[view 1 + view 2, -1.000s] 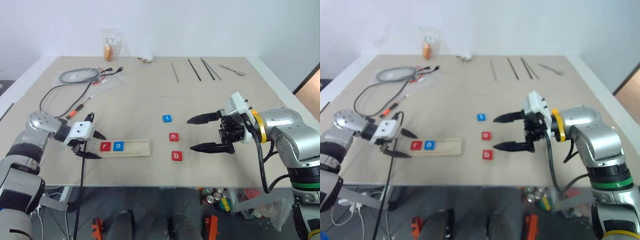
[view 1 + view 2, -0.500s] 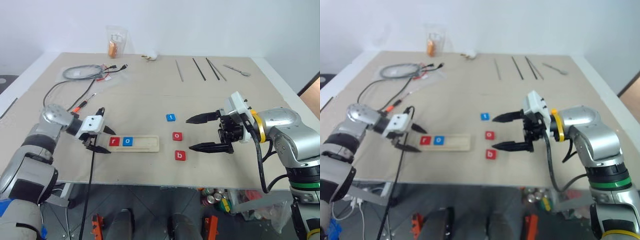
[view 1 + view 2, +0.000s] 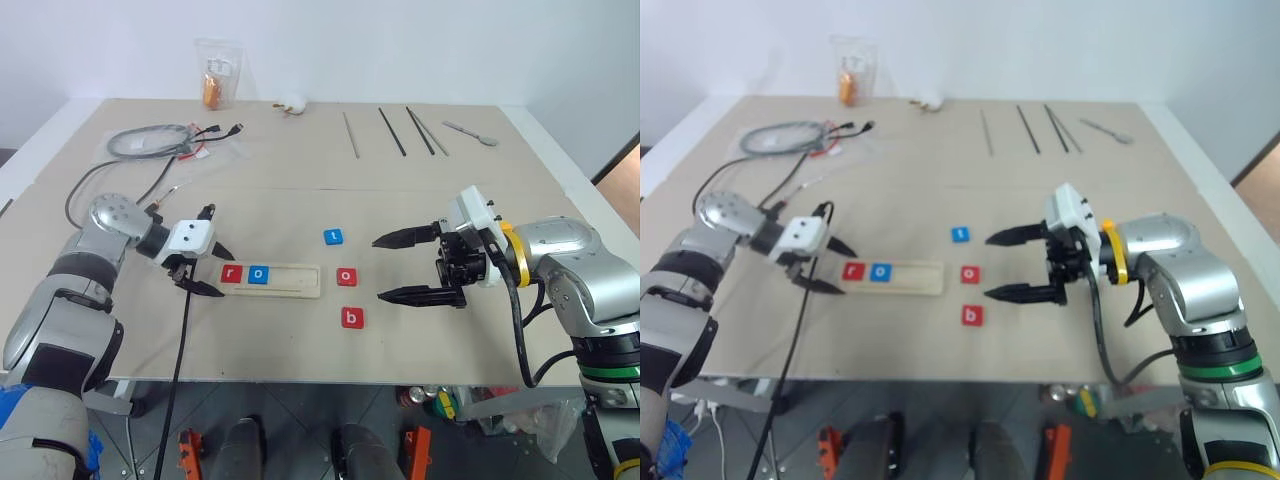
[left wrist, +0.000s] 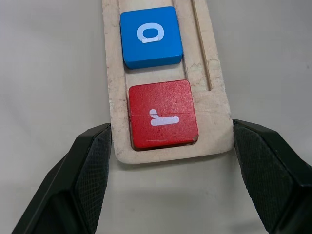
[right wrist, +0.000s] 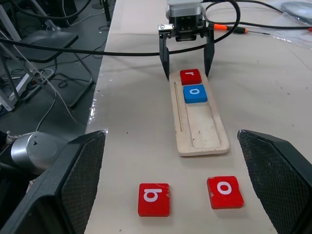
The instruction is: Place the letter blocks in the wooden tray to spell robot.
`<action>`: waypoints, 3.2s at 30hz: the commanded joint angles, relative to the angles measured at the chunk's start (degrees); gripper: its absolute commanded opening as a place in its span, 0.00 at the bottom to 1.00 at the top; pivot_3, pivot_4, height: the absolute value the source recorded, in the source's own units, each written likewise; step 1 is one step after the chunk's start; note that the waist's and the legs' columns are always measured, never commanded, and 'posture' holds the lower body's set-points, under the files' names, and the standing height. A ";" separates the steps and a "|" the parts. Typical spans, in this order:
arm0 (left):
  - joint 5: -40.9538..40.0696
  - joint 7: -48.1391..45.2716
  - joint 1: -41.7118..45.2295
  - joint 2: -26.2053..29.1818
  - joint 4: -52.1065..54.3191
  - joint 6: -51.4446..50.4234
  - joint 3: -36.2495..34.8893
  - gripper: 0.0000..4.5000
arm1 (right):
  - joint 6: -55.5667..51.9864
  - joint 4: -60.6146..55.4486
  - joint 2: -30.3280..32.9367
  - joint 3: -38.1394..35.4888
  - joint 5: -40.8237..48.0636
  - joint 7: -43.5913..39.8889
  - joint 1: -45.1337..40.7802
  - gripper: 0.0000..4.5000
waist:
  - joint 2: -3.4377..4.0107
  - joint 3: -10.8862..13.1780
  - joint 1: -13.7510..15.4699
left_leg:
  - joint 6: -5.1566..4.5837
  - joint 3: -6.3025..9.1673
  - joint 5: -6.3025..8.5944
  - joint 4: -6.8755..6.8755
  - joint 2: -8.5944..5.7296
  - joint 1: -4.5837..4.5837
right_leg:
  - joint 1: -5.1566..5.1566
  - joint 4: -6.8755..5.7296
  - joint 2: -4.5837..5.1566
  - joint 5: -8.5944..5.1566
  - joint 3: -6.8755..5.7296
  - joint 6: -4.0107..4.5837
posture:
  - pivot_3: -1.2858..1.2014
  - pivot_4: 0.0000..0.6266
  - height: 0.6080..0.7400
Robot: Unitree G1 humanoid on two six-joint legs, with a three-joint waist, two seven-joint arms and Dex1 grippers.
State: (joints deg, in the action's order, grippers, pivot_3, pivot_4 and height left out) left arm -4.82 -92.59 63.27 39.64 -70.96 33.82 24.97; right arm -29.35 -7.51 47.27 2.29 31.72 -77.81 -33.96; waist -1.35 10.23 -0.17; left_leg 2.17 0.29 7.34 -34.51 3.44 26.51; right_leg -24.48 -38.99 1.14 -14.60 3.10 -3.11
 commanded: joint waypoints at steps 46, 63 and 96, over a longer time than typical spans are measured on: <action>-35.63 0.55 -24.32 20.23 56.68 -37.45 -13.41 0.99 | 7.94 7.96 -2.19 4.22 -9.38 1.35 -0.31 1.00 | 0.02 0.00 -1.60 | 0.13 -0.04 -0.11 -0.19 0.21 -0.14 | 0.13 -0.12 -0.10 0.05 0.04 -0.08 | 0.52 0.24 1.00; -33.43 16.44 -57.18 10.65 83.05 -39.41 -30.11 0.99 | 12.84 8.43 -5.85 10.68 -16.44 1.56 2.75 1.00 | -0.02 0.01 -1.89 | 0.18 -0.47 -0.19 -0.15 0.25 -0.92 | 0.59 -0.12 0.14 0.13 0.16 0.54 | 0.52 0.24 1.00; -28.43 21.73 -62.10 -0.02 85.08 -37.31 -31.02 1.00 | 17.45 16.91 -13.19 12.28 -22.67 8.35 3.07 0.26 | -0.06 -0.01 -1.89 | 0.20 -0.51 -0.18 -0.04 0.25 -1.06 | 0.58 -0.09 0.08 0.12 0.28 0.57 | 0.52 0.24 1.00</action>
State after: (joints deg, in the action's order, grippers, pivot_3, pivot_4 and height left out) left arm -33.57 -70.59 0.63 39.58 13.98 -4.61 -5.81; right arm -11.83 9.22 33.98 15.60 9.17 -69.84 -30.30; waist -1.41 10.22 -2.06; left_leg 2.37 -0.22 7.17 -34.56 3.69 25.45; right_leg -23.90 -39.08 1.22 -14.47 3.39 -2.53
